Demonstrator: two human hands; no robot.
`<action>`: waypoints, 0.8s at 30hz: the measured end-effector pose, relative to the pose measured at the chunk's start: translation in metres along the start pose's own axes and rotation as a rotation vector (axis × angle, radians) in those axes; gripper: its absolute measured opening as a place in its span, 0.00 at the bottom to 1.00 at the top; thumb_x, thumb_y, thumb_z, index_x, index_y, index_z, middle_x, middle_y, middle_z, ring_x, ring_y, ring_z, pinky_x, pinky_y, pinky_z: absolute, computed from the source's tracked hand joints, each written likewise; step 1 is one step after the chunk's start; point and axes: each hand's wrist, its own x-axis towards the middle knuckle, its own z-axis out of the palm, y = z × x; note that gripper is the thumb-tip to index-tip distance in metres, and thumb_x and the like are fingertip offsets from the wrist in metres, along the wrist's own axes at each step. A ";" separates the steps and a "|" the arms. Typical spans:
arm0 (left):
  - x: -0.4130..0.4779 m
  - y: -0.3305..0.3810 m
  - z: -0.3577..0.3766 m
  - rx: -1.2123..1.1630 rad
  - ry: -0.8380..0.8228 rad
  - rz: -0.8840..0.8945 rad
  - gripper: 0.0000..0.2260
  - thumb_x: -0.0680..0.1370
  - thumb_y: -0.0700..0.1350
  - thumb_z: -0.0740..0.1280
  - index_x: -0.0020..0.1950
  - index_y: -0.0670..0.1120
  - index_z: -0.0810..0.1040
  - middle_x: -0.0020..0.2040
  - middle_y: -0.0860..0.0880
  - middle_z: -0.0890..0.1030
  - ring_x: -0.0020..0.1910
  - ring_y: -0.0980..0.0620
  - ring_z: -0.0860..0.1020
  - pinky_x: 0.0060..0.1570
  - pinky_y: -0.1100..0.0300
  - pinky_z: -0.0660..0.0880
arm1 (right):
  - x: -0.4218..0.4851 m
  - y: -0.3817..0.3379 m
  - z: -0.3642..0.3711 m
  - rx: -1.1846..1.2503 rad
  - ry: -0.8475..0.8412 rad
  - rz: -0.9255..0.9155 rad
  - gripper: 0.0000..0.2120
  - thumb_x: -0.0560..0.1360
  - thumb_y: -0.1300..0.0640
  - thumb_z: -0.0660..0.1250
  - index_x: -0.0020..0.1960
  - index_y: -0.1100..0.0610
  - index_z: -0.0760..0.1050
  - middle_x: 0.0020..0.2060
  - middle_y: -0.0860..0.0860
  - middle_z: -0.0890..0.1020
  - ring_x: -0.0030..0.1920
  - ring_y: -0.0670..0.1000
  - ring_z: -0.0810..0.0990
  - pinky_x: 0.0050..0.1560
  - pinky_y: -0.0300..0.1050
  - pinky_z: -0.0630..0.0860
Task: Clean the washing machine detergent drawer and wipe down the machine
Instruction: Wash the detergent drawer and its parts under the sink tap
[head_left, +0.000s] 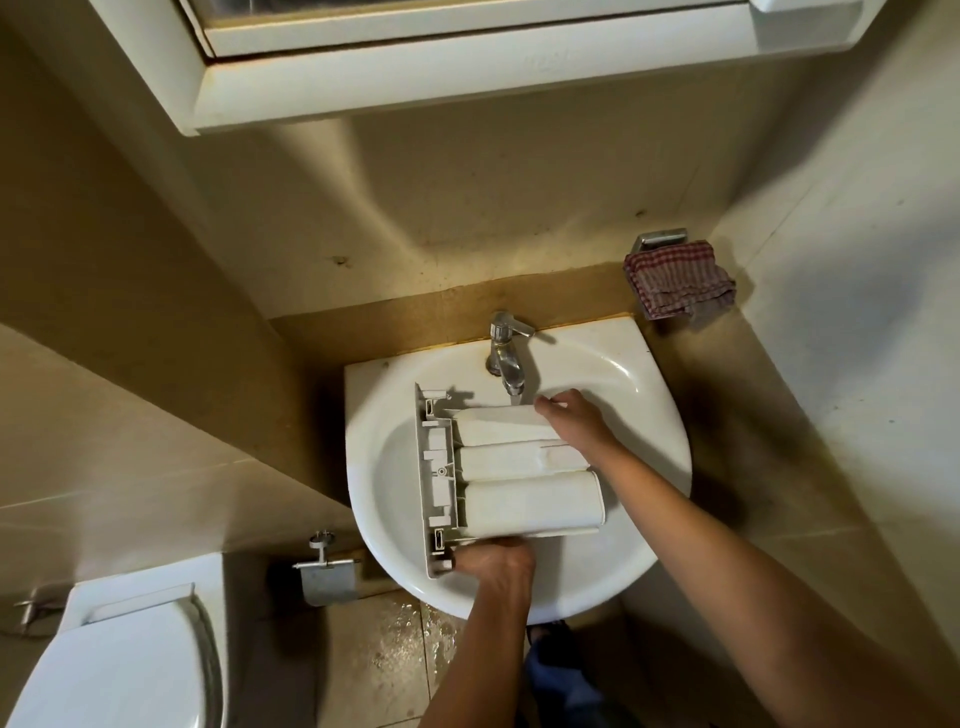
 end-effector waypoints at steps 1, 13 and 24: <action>0.005 -0.001 -0.003 -0.006 0.014 -0.011 0.20 0.75 0.60 0.58 0.44 0.50 0.84 0.41 0.50 0.85 0.49 0.48 0.82 0.66 0.50 0.70 | -0.001 -0.002 0.000 0.020 0.008 -0.024 0.12 0.77 0.48 0.62 0.43 0.57 0.73 0.34 0.50 0.75 0.41 0.52 0.74 0.38 0.43 0.65; -0.019 -0.005 -0.025 0.266 -0.038 -0.247 0.11 0.83 0.40 0.55 0.49 0.38 0.75 0.33 0.42 0.84 0.32 0.47 0.83 0.34 0.56 0.81 | 0.035 -0.019 -0.001 -0.062 -0.004 -0.124 0.14 0.81 0.56 0.57 0.56 0.65 0.75 0.47 0.57 0.78 0.45 0.53 0.74 0.42 0.40 0.65; -0.039 0.055 -0.027 1.001 -0.198 -0.147 0.39 0.57 0.44 0.77 0.66 0.39 0.71 0.53 0.42 0.79 0.55 0.45 0.76 0.62 0.52 0.71 | 0.050 -0.018 -0.008 0.042 -0.062 -0.074 0.16 0.80 0.55 0.58 0.55 0.68 0.75 0.43 0.60 0.77 0.43 0.52 0.71 0.42 0.43 0.66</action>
